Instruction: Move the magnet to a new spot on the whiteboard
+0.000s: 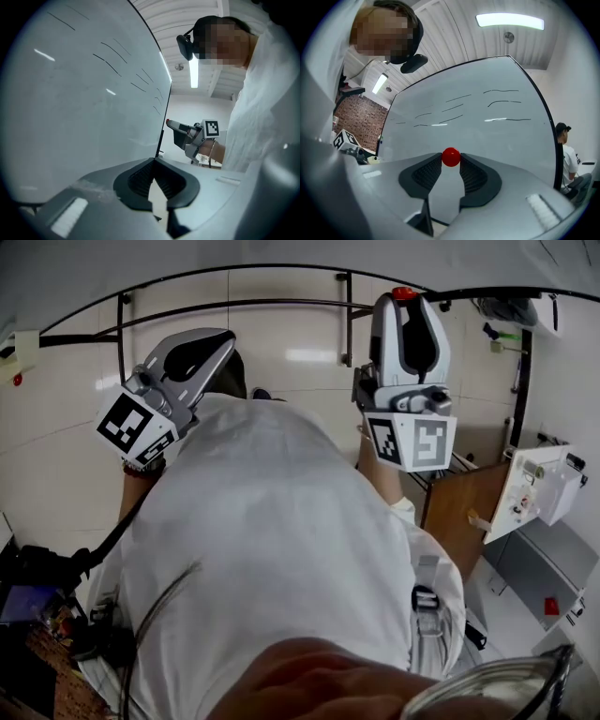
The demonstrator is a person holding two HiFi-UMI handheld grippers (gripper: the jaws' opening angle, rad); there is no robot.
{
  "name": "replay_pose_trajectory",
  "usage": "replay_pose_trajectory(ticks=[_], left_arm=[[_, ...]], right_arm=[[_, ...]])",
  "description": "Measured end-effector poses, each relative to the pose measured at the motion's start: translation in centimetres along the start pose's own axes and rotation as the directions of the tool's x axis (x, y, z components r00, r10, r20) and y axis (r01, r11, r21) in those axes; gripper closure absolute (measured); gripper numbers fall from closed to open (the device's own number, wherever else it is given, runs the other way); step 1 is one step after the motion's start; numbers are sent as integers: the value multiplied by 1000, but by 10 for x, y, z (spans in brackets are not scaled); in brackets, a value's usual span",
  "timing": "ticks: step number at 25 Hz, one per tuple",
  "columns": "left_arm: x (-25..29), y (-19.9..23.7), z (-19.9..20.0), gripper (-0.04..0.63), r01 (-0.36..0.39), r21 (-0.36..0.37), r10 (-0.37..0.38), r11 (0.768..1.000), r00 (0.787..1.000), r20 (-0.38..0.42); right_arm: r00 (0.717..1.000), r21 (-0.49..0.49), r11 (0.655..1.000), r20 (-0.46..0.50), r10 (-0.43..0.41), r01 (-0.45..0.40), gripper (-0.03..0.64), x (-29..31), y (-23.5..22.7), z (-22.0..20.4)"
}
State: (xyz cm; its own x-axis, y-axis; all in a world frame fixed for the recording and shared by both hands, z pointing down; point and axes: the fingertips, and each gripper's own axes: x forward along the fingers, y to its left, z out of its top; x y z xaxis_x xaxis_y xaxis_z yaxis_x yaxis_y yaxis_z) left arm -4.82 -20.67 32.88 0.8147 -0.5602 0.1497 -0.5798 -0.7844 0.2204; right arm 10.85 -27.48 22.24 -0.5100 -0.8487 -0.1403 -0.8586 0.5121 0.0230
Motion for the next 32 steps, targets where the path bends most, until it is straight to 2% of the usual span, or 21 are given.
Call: replay_pose_trajectory(ticks=[4,7,10,17,19,24,28,32], left_arm=[[22,-23,3,595,119,78,-115,990,992,-45],[41,-47,0,595,207,128,-196,970,976,-98],[43,-66,-3,595,280,149,-266,949,958,-106],[44,-83,-4,595,334,173,-321,926,942,-103],[43,-73,-5,595,370,175,-354,913,928,-116],[44,0,6,595,428,128,-413,895,902,-127],[39,-25,0,595,444,136,-427,886,894,-136],[49,-11,4,595,473,139,-454,870,878,-150]], right_arm=[[999,-28,999,38,-14,15,491,-7,-3,18],[999,-63,998,47,-12,15,491,-8,-3,28],[997,-72,997,60,-37,42,491,-14,1,35],[992,-93,990,81,-101,109,491,-24,-2,47],[989,-96,986,75,-131,137,491,-11,-5,44],[976,-110,971,75,-203,211,491,49,-5,30],[980,-130,973,85,-181,191,491,24,4,36],[984,-135,975,52,-173,179,491,44,1,29]])
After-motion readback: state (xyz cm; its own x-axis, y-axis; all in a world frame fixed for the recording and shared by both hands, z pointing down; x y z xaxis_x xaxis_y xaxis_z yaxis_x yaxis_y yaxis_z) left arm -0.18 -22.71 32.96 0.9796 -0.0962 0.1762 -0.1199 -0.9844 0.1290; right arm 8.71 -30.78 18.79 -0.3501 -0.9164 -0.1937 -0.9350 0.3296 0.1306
